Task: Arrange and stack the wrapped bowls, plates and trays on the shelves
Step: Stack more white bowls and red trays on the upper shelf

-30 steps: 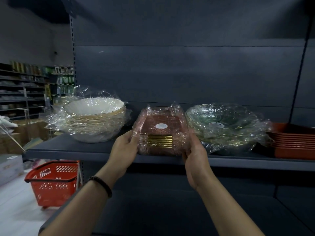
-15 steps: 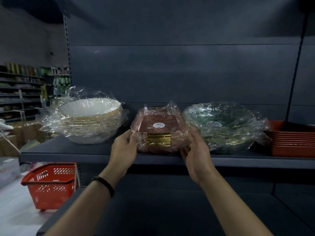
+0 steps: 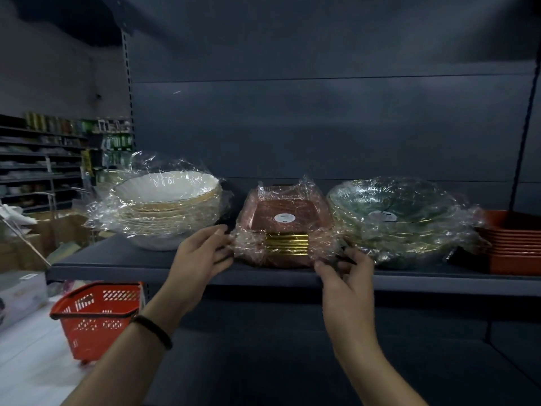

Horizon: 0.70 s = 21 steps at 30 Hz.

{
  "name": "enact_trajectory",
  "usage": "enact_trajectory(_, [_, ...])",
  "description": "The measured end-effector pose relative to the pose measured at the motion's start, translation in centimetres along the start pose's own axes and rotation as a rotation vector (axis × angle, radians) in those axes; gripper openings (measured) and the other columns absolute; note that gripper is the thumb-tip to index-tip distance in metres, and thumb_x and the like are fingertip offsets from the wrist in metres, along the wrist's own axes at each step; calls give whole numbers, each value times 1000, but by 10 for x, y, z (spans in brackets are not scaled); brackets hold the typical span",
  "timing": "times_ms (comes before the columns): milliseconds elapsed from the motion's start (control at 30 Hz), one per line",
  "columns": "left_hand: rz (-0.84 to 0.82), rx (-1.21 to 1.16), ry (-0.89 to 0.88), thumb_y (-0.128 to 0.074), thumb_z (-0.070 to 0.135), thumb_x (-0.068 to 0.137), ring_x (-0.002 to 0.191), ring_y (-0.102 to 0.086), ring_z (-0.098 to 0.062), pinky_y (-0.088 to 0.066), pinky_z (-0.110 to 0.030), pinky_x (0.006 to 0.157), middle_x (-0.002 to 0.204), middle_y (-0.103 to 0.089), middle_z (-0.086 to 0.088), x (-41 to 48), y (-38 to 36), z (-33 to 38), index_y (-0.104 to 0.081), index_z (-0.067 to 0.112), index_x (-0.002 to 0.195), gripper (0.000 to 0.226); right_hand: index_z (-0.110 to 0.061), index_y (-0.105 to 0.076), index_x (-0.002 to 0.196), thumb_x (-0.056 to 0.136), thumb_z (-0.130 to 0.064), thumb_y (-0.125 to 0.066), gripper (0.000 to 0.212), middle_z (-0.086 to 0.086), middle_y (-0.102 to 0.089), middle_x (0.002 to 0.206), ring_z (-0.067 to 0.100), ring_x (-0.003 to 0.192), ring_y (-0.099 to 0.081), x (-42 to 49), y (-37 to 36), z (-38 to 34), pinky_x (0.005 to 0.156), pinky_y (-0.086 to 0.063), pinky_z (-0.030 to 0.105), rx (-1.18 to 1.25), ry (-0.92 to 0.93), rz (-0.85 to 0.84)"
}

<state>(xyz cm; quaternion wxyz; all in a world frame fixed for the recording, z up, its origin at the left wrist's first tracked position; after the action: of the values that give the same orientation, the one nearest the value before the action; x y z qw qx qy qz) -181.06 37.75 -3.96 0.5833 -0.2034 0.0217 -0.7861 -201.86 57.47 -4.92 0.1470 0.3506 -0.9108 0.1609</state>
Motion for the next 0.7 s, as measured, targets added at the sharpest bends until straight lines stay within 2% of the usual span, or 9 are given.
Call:
enact_trajectory(100, [63, -37, -19, -54, 18, 111, 106, -78, -34, -66, -45, 90, 117, -79, -17, -3, 37, 4, -68, 3, 128, 27, -32, -57, 104, 95, -21, -74, 21, 6, -64, 99, 16, 85, -63, -21, -31, -2, 72, -51, 27, -61, 69, -142])
enact_trajectory(167, [138, -69, -38, -55, 18, 110, 100, -79, -34, -68, -41, 82, 115, -78, -19, -7, 66, 9, -69, 2, 123, 25, -33, -65, 94, 88, -33, -74, 11, 5, -68, 93, 23, 86, -66, -27, -63, -3, 76, -58, 36, -110, 99, -299])
enact_trajectory(267, [268, -133, -81, -52, 16, 111, 88, -78, -28, -67, -35, 74, 114, -74, -21, -9, 116, 18, -68, 5, 114, 19, -29, -71, 99, 83, -39, -67, 19, 6, -72, 98, 25, 99, -71, -35, -113, -1, 88, -61, 44, -64, 41, -496])
enact_trajectory(333, [330, -185, -111, -49, 18, 112, 88, -78, -22, -67, -31, 73, 116, -70, -16, -6, 147, 24, -64, 6, 122, 22, -23, -71, 109, 88, -42, -67, 28, 13, -72, 112, 27, 109, -71, -37, -150, 9, 94, -62, 45, 39, -77, -582])
enact_trajectory(433, [416, -323, -98, -48, 34, 112, 120, -69, -28, -59, -36, 92, 129, -67, -10, 5, 185, 29, -61, 12, 130, 31, -18, -62, 134, 106, -43, -57, 38, 12, -63, 140, 24, 128, -63, -35, -199, 30, 110, -53, 46, 254, -327, -589])
enact_trajectory(500, [422, -373, -52, -46, 50, 110, 136, -58, -34, -50, -43, 111, 148, -57, -15, 18, 200, 29, -54, 9, 145, 54, -17, -44, 157, 108, -50, -48, 59, 8, -47, 159, 25, 146, -48, -32, -228, 36, 120, -43, 44, 362, -439, -561])
enact_trajectory(533, [409, -388, -26, -43, 57, 109, 143, -51, -35, -43, -46, 119, 157, -50, -18, 25, 205, 28, -47, 7, 153, 68, -18, -37, 162, 107, -53, -46, 65, 5, -41, 165, 24, 152, -40, -31, -240, 37, 124, -37, 43, 415, -480, -536])
enact_trajectory(600, [366, -416, 24, -37, 69, 105, 156, -35, -37, -30, -49, 128, 169, -35, -21, 38, 210, 25, -31, 4, 164, 88, -22, -33, 164, 106, -57, -46, 69, -3, -37, 167, 17, 156, -32, -27, -261, 35, 129, -27, 42, 495, -525, -489])
enact_trajectory(700, [299, -476, 91, -31, 78, 100, 161, -21, -39, -18, -51, 132, 174, -21, -22, 57, 208, 23, -17, 1, 167, 103, -31, -49, 154, 103, -60, -51, 59, -14, -53, 150, 11, 151, -38, -8, -285, 36, 129, -24, 39, 606, -500, -419])
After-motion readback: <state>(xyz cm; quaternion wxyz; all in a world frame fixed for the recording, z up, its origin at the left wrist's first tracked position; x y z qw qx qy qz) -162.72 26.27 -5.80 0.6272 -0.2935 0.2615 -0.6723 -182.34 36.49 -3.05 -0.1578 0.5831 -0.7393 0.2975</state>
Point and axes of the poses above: each hand's wrist, its own x-axis towards the middle knuckle, its own y-axis out of the back of the hand, z = x × y, the point moved 8 cm from there along x, towards the middle knuckle
